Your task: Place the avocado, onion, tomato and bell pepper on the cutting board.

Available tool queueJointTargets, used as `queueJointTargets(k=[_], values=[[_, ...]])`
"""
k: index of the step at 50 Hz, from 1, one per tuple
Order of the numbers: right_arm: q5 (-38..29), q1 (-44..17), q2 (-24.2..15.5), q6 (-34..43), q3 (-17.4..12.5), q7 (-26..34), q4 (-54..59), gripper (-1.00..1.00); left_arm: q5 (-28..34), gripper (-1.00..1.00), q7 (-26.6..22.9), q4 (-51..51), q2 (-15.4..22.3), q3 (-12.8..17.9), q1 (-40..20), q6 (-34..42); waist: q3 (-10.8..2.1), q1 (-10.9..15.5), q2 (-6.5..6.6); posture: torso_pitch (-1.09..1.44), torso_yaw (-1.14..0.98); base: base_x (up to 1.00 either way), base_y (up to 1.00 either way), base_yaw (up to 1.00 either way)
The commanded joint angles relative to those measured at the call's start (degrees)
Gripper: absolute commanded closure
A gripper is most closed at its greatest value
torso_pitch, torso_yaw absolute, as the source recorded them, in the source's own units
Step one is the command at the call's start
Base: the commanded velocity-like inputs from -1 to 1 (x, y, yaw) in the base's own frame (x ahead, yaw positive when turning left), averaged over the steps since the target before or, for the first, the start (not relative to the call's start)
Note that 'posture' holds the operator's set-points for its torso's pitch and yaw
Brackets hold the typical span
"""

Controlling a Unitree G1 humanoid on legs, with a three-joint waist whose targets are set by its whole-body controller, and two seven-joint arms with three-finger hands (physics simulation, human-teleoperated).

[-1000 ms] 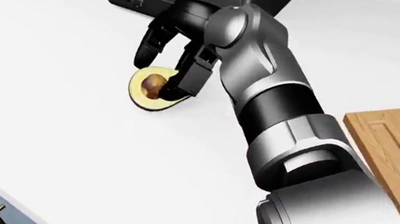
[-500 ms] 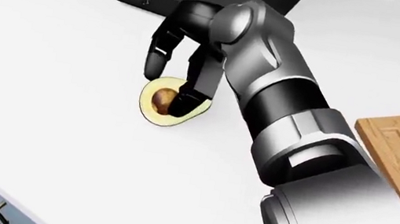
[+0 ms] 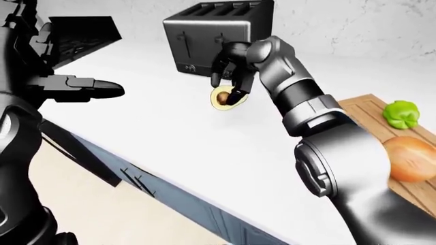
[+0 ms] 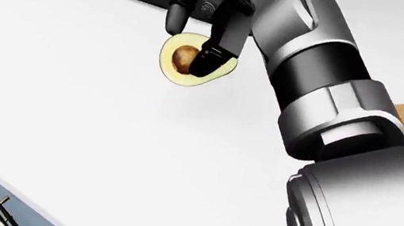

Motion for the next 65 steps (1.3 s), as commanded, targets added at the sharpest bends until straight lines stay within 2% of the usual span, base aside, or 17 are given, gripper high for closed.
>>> queueJointTargets(k=[1,10,22,31,41,49,61,65], values=[[0.00,-2.98,-0.66,0.38,-0.20,0.08,-3.99,0.80,0.67,-1.00,0.09,-1.18,0.75,1.13,-1.54,-1.28,-1.66,-0.04,0.09,0.00,0.61,0.00,0.00,0.00],[-2.09,-2.08,-1.81,5.64,0.46,5.18,-14.28,0.78,1.01,-1.00,-0.16,-1.17,0.22,1.43,-1.68,-0.98,-1.44,-1.14,-0.10,0.00,0.57,0.00,0.00,0.00],[-8.76,2.66,-2.56,15.40,1.09,18.82,-36.49,0.79,1.40,-1.00,-0.71,-0.60,0.36,1.10,-2.46,-0.89,-1.12,-3.11,-0.70,0.00,0.51,0.00,0.00,0.00],[-14.46,3.69,-3.32,19.02,0.76,28.01,-46.49,0.79,1.67,-1.00,-0.64,-0.44,0.06,0.36,-3.12,-0.90,-0.93,-4.83,-1.11,0.00,0.46,0.00,0.00,0.00],[-19.03,3.73,-5.45,18.65,-0.53,33.80,-49.85,0.79,2.21,-1.00,-0.75,-0.44,-0.31,-0.10,-3.20,-1.15,-0.80,-6.87,-1.52,0.00,0.41,0.00,0.00,0.00],[-20.83,2.59,-7.39,16.99,-1.20,34.99,-48.32,0.79,2.22,-1.00,-0.62,-0.57,-1.07,0.25,-2.54,-1.19,-0.71,-8.20,-1.67,0.00,0.40,0.00,0.00,0.00],[-26.04,3.97,-11.59,15.09,-2.55,42.75,-51.82,0.80,2.03,-1.00,-0.20,0.16,-1.14,-0.40,-3.84,-0.97,-0.41,-8.96,-1.95,0.00,0.40,0.00,0.00,0.00],[-26.30,4.36,-12.91,13.85,-3.33,42.66,-50.38,0.80,2.10,-1.00,-0.18,0.25,-1.38,-0.70,-3.91,-0.95,-0.44,-9.19,-1.92,0.00,0.40,0.00,0.00,0.00]])
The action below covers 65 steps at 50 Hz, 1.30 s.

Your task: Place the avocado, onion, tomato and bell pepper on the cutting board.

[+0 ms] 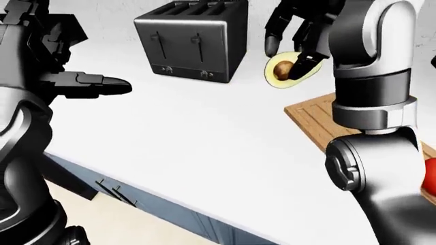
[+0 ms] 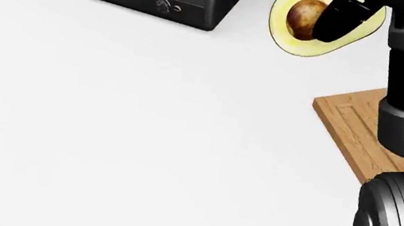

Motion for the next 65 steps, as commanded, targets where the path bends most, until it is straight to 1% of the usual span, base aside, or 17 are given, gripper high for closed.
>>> queueJointTargets(k=[1,4,7,12,14,18,22,28,31,36,47,58,61,62,65], values=[[-0.29,-1.95,-1.03,-0.96,-0.76,-1.21,-0.49,0.80,0.35,-1.00,0.19,-1.09,0.98,0.94,-1.45,-1.52,-1.56,0.02,0.06,0.00,0.40,0.00,0.00,0.00],[0.14,-1.55,-2.28,-1.80,-1.30,-2.56,1.70,0.80,0.46,-1.00,0.07,-1.23,0.98,0.97,-1.29,-1.38,-1.62,-0.08,0.08,0.00,0.40,0.00,0.00,0.00],[-0.07,-0.18,-3.71,-1.26,-1.79,-1.47,0.94,0.80,0.51,-1.00,0.04,-1.20,0.88,1.00,-1.38,-1.29,-1.63,-0.10,0.00,0.00,0.40,0.00,0.00,0.00],[-1.22,1.61,-5.84,-0.67,-2.14,2.00,-2.30,0.80,0.81,-1.00,-0.15,-1.32,0.69,0.75,-1.24,-1.27,-1.59,-0.09,-0.13,0.00,0.40,0.00,0.00,0.00],[-1.84,2.44,-6.43,-0.47,-2.31,3.51,-3.69,0.80,0.94,-1.00,-0.22,-1.42,0.68,0.79,-1.20,-1.26,-1.56,-0.10,-0.12,0.00,0.40,0.00,0.00,0.00],[-2.79,3.26,-7.04,-0.66,-2.70,4.35,-4.68,0.79,1.21,-1.00,-0.29,-1.30,0.49,0.74,-1.14,-1.40,-1.54,-0.19,-0.08,0.00,0.40,0.00,0.00,0.00],[-2.77,4.17,-7.18,-0.74,-3.16,3.40,-4.14,0.79,1.28,-1.00,-0.42,-1.35,0.47,0.91,-1.01,-1.35,-1.65,-0.34,-0.08,0.00,0.40,0.00,0.00,0.00],[-1.27,5.64,-6.96,-0.87,-3.45,-0.63,-1.09,0.77,1.21,-1.00,-0.62,-0.96,0.90,0.90,-1.85,-0.96,-1.83,-0.49,-0.09,0.00,0.40,0.00,0.00,0.00],[-0.64,5.99,-7.50,-0.92,-3.52,-2.10,0.59,0.76,1.19,-1.00,-0.58,-1.07,0.99,0.79,-1.96,-0.81,-1.89,-0.51,-0.13,0.00,0.40,0.00,0.00,0.00],[-0.38,6.99,-8.45,-0.89,-3.52,-2.67,1.05,0.74,1.42,-1.00,-0.67,-0.92,0.82,0.61,-1.88,-0.96,-1.91,-0.41,-0.19,0.00,0.40,0.00,0.00,0.00],[-1.43,10.59,-9.44,-0.24,-3.73,-1.46,-1.10,0.71,1.60,-1.00,-0.86,-1.27,0.59,0.88,-1.18,-1.05,-2.05,-0.38,-0.42,0.00,0.40,0.00,0.00,0.00],[-2.00,11.45,-10.32,-0.04,-4.19,-1.00,0.27,0.55,1.59,-1.00,-1.05,-0.87,1.05,0.75,-2.06,-0.72,-2.12,-0.36,-0.55,0.00,0.40,0.00,0.00,0.00],[-2.17,12.33,-10.37,0.29,-4.25,-0.32,-0.19,0.47,1.68,-1.00,-1.07,-0.70,1.06,0.59,-2.27,-0.81,-2.13,-0.36,-0.57,0.00,0.40,0.00,0.00,0.00],[-2.29,12.51,-10.44,0.50,-4.31,-0.21,-0.34,0.40,1.72,-1.00,-1.05,-0.62,1.04,0.55,-2.34,-0.88,-2.13,-0.34,-0.58,0.00,0.40,0.00,0.00,0.00],[-2.51,12.84,-10.62,0.67,-4.37,0.26,-0.99,0.36,1.87,-1.00,-1.13,-0.53,1.04,0.44,-2.29,-1.00,-2.18,-0.34,-0.61,0.00,0.40,0.00,0.00,0.00]])
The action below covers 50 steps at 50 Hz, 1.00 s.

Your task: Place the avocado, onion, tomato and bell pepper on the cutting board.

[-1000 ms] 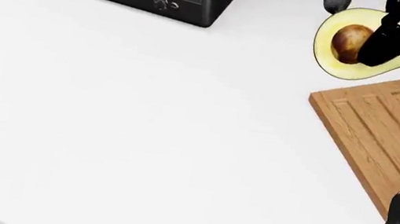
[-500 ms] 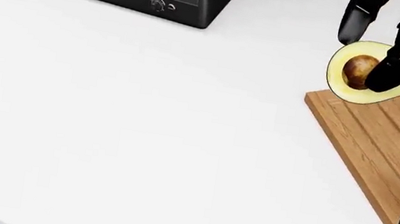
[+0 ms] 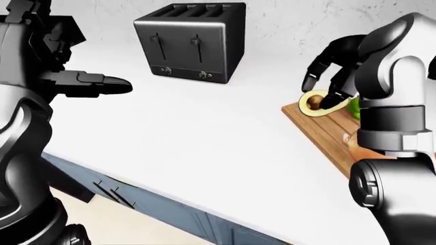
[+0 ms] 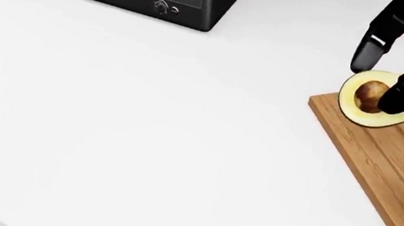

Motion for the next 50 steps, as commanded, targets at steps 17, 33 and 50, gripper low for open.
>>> queueJointTargets(k=[17,33,50], values=[[-2.08,1.68,-1.68,-0.01,-1.24,2.76,-6.70,0.21,0.61,-1.00,-0.13,-1.73,0.92,1.35,-0.63,-1.49,-1.61,0.08,-0.26,0.00,0.40,0.00,0.00,0.00],[-1.89,1.69,-1.90,-0.93,-1.35,0.72,-4.65,0.07,0.67,-1.00,-0.23,-0.86,1.25,1.27,-1.22,-1.90,-1.70,0.03,-0.27,0.00,0.40,0.00,0.00,0.00],[-2.61,-5.55,-1.76,-1.77,-0.43,2.43,-4.52,-1.00,-0.32,-1.00,0.08,-1.61,0.95,1.75,-0.81,-1.30,-1.54,-0.08,-0.09,0.00,0.40,0.00,0.00,0.00]])
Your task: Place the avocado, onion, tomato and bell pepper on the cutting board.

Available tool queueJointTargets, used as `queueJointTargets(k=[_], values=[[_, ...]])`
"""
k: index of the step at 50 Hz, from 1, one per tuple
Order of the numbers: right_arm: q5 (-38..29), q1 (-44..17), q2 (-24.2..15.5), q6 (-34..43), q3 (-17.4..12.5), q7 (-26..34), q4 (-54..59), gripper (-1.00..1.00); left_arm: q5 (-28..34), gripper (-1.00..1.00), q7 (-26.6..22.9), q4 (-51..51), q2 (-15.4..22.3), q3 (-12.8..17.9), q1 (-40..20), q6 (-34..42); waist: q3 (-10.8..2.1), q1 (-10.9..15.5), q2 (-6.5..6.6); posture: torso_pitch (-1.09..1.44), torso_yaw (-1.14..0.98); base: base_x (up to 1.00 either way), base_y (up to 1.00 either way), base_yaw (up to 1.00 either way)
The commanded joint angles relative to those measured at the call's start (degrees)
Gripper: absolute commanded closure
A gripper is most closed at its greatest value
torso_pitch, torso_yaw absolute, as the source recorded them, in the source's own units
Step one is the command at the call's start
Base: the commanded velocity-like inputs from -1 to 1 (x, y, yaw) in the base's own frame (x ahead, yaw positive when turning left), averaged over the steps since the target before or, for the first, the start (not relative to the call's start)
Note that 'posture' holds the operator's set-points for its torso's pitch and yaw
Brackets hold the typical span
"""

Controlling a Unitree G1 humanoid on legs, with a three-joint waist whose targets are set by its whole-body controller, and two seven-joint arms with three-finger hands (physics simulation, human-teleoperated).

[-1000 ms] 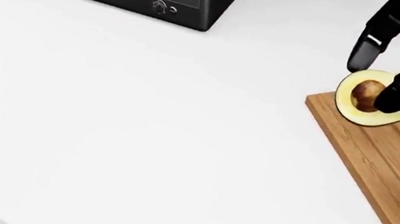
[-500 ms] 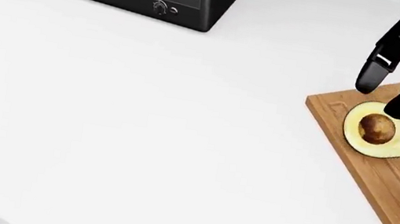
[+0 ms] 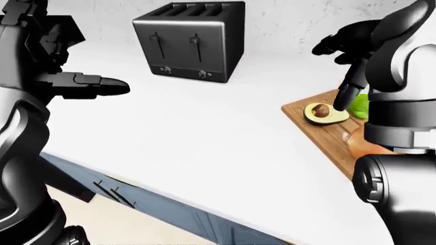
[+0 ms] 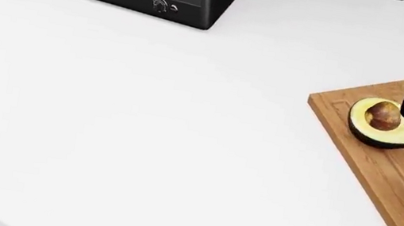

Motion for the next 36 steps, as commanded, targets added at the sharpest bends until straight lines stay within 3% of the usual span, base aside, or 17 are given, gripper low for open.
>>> queueJointTargets(k=[1,10,12,19,24,30,36], values=[[-0.60,-3.67,-0.50,-0.62,-0.12,0.32,-2.40,-1.00,-0.17,-1.00,0.35,-1.10,0.99,0.87,-1.77,-1.64,-1.63,0.04,-0.22,0.00,0.40,0.00,0.00,0.00],[-3.90,-7.70,0.50,1.93,-0.23,7.28,-11.90,-1.00,-0.62,-1.00,-0.75,-0.44,2.11,0.21,-2.23,-2.56,-1.06,-0.28,-0.08,0.00,0.37,0.00,0.00,0.00],[-3.07,-8.10,-0.51,3.75,0.99,7.98,-13.60,-1.00,-0.73,-1.00,-0.67,-0.25,1.98,0.42,-2.39,-2.48,-0.98,-0.42,-0.12,0.00,0.36,0.00,0.00,0.00],[5.93,-12.75,-9.59,14.07,10.91,8.03,-16.67,-1.00,-0.52,-1.00,-1.12,-0.10,2.08,0.07,-2.53,-2.70,-0.70,-1.32,-0.44,0.00,0.33,0.00,0.00,0.00],[10.45,-15.05,-15.72,19.67,15.09,8.03,-19.33,-1.00,-0.52,-1.00,-1.22,0.13,2.15,0.08,-2.78,-2.71,-0.27,-2.05,-0.53,0.00,0.30,0.00,0.00,0.00],[15.73,-11.28,-24.33,27.00,16.73,8.03,-26.48,-1.00,-0.34,-1.00,-1.26,-0.06,2.11,-0.07,-2.91,-2.50,0.13,-2.85,-0.94,0.00,0.27,0.00,0.00,0.00],[18.30,-5.89,-32.00,36.79,12.29,8.03,-33.70,-1.00,-0.69,-1.00,-1.18,-0.17,2.09,0.29,-3.15,-2.05,0.36,-3.59,-1.38,0.00,0.24,0.00,0.00,0.00]])
